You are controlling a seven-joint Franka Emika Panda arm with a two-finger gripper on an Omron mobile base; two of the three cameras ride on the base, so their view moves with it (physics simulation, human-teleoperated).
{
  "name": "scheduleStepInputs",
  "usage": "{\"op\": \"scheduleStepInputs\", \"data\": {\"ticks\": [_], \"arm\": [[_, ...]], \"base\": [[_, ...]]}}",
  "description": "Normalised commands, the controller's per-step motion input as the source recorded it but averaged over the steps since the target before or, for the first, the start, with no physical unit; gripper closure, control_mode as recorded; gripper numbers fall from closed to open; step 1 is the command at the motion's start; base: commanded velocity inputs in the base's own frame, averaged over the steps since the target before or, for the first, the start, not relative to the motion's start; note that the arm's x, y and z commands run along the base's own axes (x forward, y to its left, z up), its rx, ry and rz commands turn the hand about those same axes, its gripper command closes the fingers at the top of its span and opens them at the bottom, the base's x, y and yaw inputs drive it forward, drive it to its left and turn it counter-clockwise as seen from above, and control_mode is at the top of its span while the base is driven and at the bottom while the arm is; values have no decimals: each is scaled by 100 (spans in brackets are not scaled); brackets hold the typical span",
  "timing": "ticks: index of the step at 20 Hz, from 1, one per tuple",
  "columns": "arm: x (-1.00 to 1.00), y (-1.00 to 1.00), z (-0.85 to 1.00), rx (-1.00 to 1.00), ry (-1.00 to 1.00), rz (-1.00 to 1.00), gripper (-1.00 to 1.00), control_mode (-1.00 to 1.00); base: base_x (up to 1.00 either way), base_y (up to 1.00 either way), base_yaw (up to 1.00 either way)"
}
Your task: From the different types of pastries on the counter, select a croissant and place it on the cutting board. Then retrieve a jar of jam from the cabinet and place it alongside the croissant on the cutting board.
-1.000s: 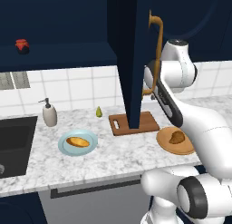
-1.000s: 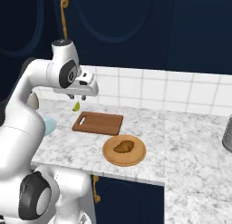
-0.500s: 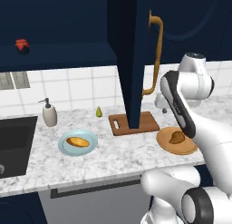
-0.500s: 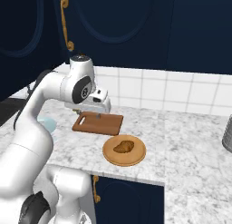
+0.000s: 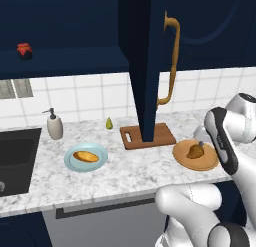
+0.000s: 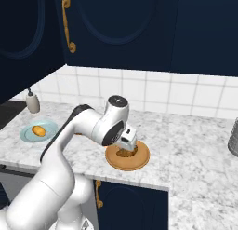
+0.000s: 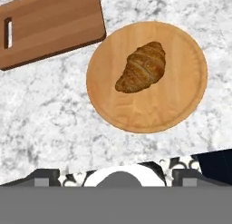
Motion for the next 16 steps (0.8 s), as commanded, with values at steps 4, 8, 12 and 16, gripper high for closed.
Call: {"op": "scheduleStepInputs", "data": {"ticks": [4,8,12,16], "arm": [[81,-46,-30,8,11,-14,-100,-100],[99,-18,-5,2,28,-25,-100,-100],[62,0,-3,0,27,-7,-100,-100],[4,-18,-69,0,23,-1,-100,-100]], "base": [[0,0,0],[0,0,0],[0,0,0],[0,0,0]]}}
